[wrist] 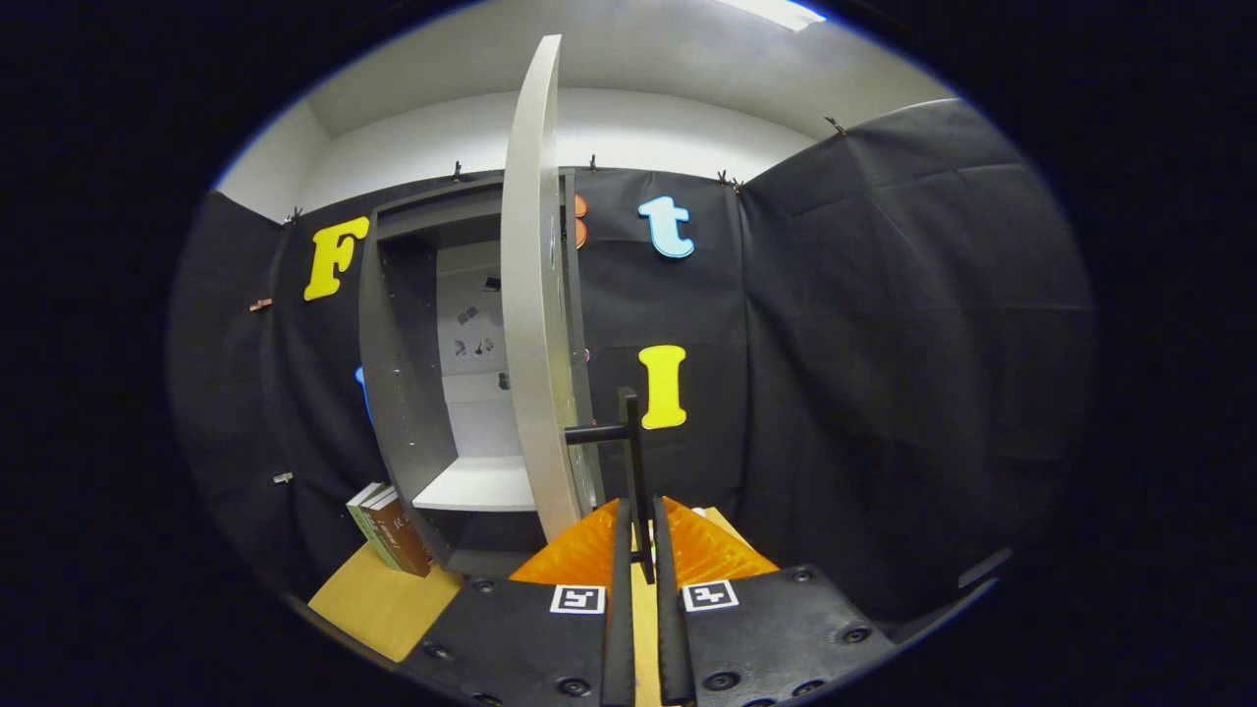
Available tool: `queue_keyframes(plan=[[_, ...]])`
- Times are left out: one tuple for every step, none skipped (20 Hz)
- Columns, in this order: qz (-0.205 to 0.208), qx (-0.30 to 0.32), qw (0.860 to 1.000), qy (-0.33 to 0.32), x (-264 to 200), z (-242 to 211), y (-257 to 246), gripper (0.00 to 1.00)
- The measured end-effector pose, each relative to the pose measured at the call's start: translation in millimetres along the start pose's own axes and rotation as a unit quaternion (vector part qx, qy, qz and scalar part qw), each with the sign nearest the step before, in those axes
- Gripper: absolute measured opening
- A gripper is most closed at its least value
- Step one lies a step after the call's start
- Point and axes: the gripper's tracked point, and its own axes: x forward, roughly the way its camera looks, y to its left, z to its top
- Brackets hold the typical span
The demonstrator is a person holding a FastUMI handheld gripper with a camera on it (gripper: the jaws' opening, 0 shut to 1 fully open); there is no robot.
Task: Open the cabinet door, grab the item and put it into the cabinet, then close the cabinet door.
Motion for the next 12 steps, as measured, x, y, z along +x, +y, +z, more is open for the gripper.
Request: queue_keyframes(plan=[[-0.009, -0.010, 1.000, -0.001, 0, 1, -4, 0.14], [-0.018, -0.017, 1.000, -0.004, 1, 3, -10, 0.13], [-0.027, -0.018, 0.999, -0.004, 0, 4, -13, 0.12], [-0.037, -0.019, 0.999, -0.007, -2, 3, -12, 0.13], [-0.053, -0.026, 0.998, -0.008, -5, 3, -17, 0.13], [-0.057, -0.037, 0.998, -0.012, -6, 3, -18, 0.13], [-0.059, -0.048, 0.997, -0.017, -11, 4, -18, 0.18], [-0.052, -0.056, 0.997, -0.025, -17, 5, -14, 0.21], [-0.044, -0.065, 0.996, -0.030, -22, 4, -7, 0.32], [-0.031, -0.073, 0.997, -0.021, -31, -6, 3, 0.43], [0.005, -0.070, 0.997, -0.003, -36, -20, 25, 0.54], [0.039, -0.065, 0.997, 0.018, -43, -39, 46, 0.65]])
